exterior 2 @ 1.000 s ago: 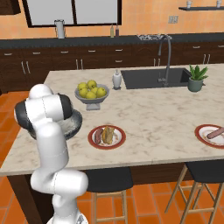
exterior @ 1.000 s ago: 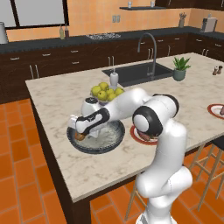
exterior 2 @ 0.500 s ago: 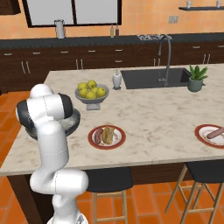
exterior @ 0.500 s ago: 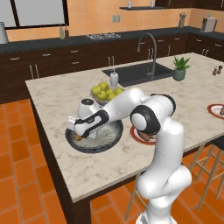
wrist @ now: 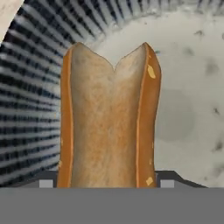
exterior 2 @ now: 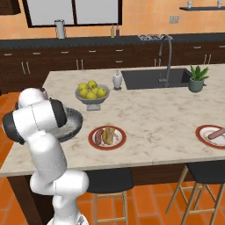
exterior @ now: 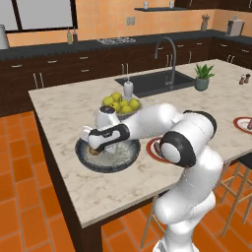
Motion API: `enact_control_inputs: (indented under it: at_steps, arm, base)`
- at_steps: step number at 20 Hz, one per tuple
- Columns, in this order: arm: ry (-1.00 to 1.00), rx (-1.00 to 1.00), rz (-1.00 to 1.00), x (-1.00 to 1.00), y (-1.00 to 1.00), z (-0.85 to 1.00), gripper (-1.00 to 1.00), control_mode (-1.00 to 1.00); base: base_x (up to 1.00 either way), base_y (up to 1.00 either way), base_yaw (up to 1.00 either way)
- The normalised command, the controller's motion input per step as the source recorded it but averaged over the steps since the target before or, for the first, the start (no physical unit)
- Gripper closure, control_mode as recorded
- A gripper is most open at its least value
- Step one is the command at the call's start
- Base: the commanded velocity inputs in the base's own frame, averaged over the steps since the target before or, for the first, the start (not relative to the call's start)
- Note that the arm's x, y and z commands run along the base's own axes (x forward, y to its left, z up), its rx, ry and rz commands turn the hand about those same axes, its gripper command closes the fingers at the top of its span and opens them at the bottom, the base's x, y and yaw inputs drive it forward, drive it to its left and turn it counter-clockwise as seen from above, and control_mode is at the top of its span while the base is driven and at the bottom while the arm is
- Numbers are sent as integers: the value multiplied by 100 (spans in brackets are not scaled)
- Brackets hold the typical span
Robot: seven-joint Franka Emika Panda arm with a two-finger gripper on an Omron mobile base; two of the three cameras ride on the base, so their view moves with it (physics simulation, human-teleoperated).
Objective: Place one bun and one sausage from the bowl on each plate.
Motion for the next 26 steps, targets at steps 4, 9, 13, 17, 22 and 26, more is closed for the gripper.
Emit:
enact_control_inputs:
  at_steps: [4, 9, 13, 17, 22, 26]
  arm:
    - [-8, 11, -24, -89, -91, 100, 100, -100]
    - [0, 2, -27, -100, -77, 100, 100, -100]
    - [-1, -4, -5, -100, -13, 97, 100, -100]
    - [0, -20, 0, -92, 9, 70, 100, -100]
    - [1, -2, -5, -42, -14, 3, 100, 100]
    - [0, 0, 0, 0, 0, 0, 100, 100]
  base:
    - [0, 0, 0]
    - [0, 0, 0]
    - [0, 0, 0]
    - [0, 0, 0]
    - [-39, -40, -11]
    - [-77, -100, -44]
